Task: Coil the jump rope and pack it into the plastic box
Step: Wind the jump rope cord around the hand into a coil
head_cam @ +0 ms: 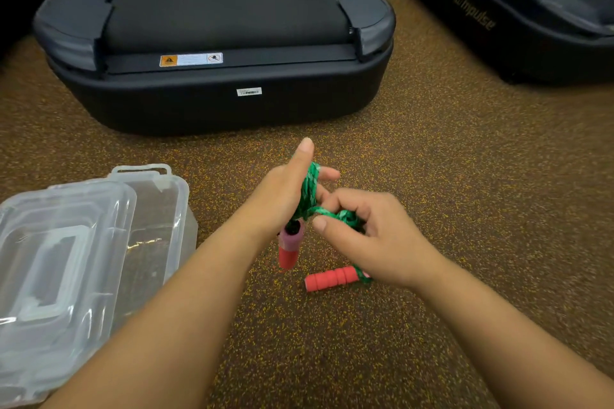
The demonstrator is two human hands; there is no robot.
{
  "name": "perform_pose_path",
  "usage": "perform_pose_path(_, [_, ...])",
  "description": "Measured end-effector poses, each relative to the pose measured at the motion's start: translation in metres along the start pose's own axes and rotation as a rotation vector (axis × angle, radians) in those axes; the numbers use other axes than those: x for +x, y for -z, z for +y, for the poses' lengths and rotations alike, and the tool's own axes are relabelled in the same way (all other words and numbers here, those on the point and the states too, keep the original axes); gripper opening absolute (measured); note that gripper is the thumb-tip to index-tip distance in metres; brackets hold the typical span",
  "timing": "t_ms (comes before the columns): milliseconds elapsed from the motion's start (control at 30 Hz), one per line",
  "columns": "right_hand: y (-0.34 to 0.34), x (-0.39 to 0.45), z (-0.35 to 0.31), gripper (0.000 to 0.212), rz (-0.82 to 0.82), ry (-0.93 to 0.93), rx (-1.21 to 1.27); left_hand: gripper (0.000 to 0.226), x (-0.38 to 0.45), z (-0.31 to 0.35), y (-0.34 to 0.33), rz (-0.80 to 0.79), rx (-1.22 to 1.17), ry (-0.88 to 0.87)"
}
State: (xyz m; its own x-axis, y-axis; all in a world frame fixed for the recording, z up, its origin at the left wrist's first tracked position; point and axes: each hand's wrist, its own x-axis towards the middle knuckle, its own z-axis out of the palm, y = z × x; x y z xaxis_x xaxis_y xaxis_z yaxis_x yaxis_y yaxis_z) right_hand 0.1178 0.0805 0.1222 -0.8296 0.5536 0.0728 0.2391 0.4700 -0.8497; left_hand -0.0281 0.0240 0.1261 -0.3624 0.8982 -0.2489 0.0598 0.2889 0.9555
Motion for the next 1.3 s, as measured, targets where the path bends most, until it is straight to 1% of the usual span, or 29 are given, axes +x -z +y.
perform_pose_path(100, [0.01, 0.003, 0.002, 0.01, 0.011, -0.017, 0.074, 0.066, -0.005, 0.002, 0.001, -0.014, 0.045, 0.059])
perform_pose_path(133, [0.013, 0.003, 0.002, 0.01, 0.024, -0.022, 0.098, 0.071, -0.006, 0.004, 0.002, -0.049, 0.071, 0.067])
perform_pose_path(200, [0.017, 0.003, 0.002, 0.013, 0.076, -0.037, 0.122, 0.081, -0.006, 0.006, 0.003, -0.174, 0.11, 0.068])
perform_pose_path(233, [0.017, 0.004, 0.003, 0.015, 0.093, -0.04, 0.13, 0.08, -0.006, 0.005, 0.004, -0.238, 0.119, 0.063])
perform_pose_path(267, [0.017, 0.004, 0.004, 0.017, 0.097, -0.04, 0.133, 0.077, -0.006, 0.005, 0.005, -0.282, 0.115, 0.062])
perform_pose_path(333, [0.017, 0.005, 0.006, 0.02, 0.119, -0.052, 0.153, 0.064, -0.004, 0.003, 0.004, -0.334, 0.077, 0.058])
perform_pose_path(433, [0.019, 0.01, 0.014, 0.02, 0.181, -0.167, 0.274, 0.04, -0.001, 0.001, 0.002, -0.382, 0.008, 0.054])
perform_pose_path(467, [0.021, 0.012, 0.016, 0.021, 0.179, -0.216, 0.335, 0.033, 0.0, -0.001, 0.003, -0.4, -0.026, 0.05])
perform_pose_path(533, [0.024, 0.014, 0.019, 0.025, 0.141, -0.299, 0.513, 0.026, 0.001, -0.005, 0.006, -0.413, -0.062, 0.037])
perform_pose_path(567, [0.025, 0.013, 0.02, 0.028, 0.115, -0.315, 0.575, 0.023, 0.001, -0.005, 0.007, -0.404, -0.07, 0.035])
perform_pose_path(600, [0.028, 0.012, 0.021, 0.031, 0.092, -0.306, 0.585, 0.021, 0.001, -0.005, 0.008, -0.392, -0.074, 0.032])
perform_pose_path(667, [0.031, 0.008, 0.024, 0.03, 0.071, -0.23, 0.495, 0.022, 0.001, -0.003, 0.008, -0.382, -0.054, 0.015])
perform_pose_path(767, [0.032, 0.005, 0.028, 0.029, 0.107, -0.16, 0.417, 0.03, 0.002, -0.004, 0.008, -0.38, 0.002, -0.003])
perform_pose_path(833, [0.033, 0.004, 0.027, 0.024, 0.133, -0.167, 0.418, 0.03, 0.004, -0.008, 0.008, -0.37, 0.043, -0.004])
perform_pose_path(967, [0.03, 0.004, 0.025, 0.01, 0.218, -0.176, 0.375, 0.025, 0.003, -0.008, 0.008, -0.372, 0.05, 0.012])
perform_pose_path(1100, [0.024, 0.005, 0.025, 0.012, 0.285, -0.217, 0.371, 0.022, 0.002, -0.004, 0.006, -0.36, 0.093, 0.026])
perform_pose_path(1200, [0.029, 0.005, 0.023, 0.014, 0.205, -0.244, 0.418, 0.024, 0.0, -0.002, 0.007, -0.364, 0.118, 0.026])
perform_pose_path(1267, [0.034, 0.004, 0.024, 0.024, 0.116, -0.192, 0.356, 0.026, -0.001, -0.001, 0.007, -0.369, 0.142, 0.028])
perform_pose_path(1300, [0.035, 0.003, 0.025, 0.029, 0.074, -0.157, 0.282, 0.026, -0.002, -0.001, 0.007, -0.371, 0.155, 0.028])
